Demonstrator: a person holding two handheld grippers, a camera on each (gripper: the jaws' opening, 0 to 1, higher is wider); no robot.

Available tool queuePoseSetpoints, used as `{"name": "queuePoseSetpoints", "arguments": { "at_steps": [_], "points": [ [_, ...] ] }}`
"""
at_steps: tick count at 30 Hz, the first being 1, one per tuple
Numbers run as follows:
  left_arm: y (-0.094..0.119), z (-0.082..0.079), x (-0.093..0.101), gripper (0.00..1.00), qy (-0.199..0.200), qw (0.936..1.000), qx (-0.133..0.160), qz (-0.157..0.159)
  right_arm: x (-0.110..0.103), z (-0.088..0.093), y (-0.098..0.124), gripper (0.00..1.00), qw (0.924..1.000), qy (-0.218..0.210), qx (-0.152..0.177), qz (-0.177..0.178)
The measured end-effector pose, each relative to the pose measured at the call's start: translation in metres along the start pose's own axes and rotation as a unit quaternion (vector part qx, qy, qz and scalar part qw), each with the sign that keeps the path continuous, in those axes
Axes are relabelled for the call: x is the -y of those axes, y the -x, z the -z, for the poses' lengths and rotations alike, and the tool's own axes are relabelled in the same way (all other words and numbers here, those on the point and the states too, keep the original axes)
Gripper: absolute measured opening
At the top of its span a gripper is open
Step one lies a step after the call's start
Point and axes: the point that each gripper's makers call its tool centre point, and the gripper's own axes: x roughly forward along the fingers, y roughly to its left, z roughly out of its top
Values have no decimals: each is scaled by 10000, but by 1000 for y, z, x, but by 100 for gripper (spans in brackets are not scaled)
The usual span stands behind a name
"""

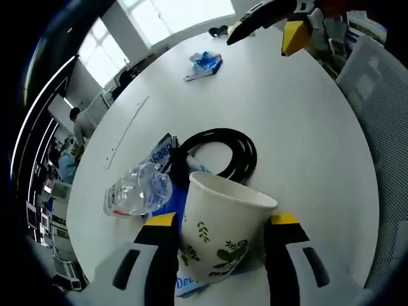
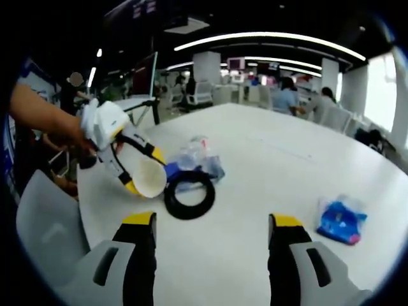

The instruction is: Arrange the tabletop items into an orderly group along one side of the table until the central work area is clear of visible clutter.

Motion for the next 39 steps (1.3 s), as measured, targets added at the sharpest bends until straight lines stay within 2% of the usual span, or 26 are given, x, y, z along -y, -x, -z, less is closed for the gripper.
{"name": "queuePoseSetpoints", "arguments": {
  "at_steps": [6, 13, 17, 24, 27, 33, 39],
  "points": [
    [6, -3, -2, 45, 32, 9998, 172, -8, -5, -4, -6, 66, 9999, 1, -4, -125],
    [12, -11, 0, 42, 197, 9985, 508, -46, -20, -13, -15, 53, 9990, -62, 20, -439],
    [22, -26, -2, 41, 350, 9944, 988, -162, -28, -18, -18, 46, 9983, -72, 21, -570],
    [29, -28, 1, 41, 283, 9932, 1104, -235, -41, -23, -23, 38, 9970, -8, 57, -774],
    [32, -33, 2, 41, 255, 9914, 1258, -252, -47, -24, -23, 32, 9961, -4, 23, -877],
    [32, -41, 5, 41, 262, 9898, 1380, -230, -54, -24, -23, 24, 9951, -102, -10, -979],
    [37, -56, 10, 41, 203, 9854, 1680, -171, -58, -25, -22, 17, 9942, -220, -46, -1053]
  ]
}}
